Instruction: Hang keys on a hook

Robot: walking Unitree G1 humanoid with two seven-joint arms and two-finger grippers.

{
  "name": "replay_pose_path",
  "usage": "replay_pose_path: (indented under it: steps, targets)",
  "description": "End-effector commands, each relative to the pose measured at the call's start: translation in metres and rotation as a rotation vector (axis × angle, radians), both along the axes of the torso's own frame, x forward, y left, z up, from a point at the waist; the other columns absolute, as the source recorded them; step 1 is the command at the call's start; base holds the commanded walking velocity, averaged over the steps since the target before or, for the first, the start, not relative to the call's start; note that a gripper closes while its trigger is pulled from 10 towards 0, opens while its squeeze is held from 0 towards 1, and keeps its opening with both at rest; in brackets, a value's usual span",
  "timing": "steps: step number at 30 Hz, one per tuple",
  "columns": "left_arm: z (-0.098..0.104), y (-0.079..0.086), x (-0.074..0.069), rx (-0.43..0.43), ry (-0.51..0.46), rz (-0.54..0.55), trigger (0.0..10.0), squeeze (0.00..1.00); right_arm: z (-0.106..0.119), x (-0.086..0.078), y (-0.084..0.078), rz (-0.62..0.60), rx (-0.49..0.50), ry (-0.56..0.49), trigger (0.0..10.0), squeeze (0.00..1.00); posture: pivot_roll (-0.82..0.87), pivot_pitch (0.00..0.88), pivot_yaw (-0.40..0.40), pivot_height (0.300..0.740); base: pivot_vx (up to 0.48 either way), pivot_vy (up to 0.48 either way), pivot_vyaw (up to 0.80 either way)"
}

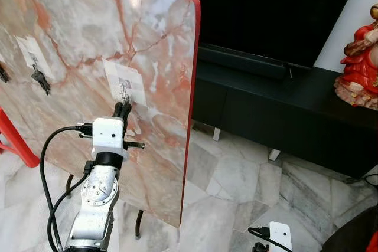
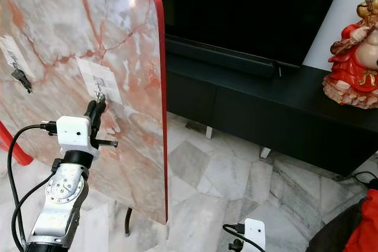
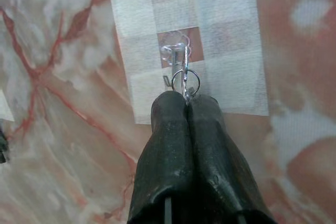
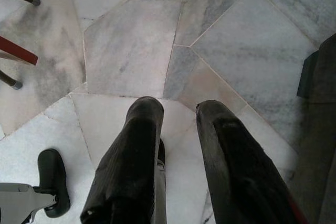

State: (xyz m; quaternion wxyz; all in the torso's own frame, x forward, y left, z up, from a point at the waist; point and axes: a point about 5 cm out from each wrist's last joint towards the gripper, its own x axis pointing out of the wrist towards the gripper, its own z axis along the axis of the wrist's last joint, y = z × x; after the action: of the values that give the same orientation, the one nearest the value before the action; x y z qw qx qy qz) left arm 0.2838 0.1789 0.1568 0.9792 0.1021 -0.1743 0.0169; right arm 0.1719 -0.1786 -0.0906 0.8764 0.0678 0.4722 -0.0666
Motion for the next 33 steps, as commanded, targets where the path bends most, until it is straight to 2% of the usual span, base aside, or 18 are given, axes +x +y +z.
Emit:
replay_pose_path:
  steps: [1,33]
  targets:
    - [0.0051,0.0022,-0.0009,0.021,-0.011,0.011,10.0,0.0,0.0005,0.0009,-0.002,0.007,-0.007,0.001,10.0,0.0,0.09,0.0,-0.074,0.733,0.0,0.0,0.0]
    - [0.0113,0.0037,0.0037,0.021,-0.029,0.022,10.0,0.0,0.0005,0.0008,-0.0019,0.009,-0.006,0.002,10.0,0.0,0.09,0.0,-0.075,0.733,0.0,0.0,0.0]
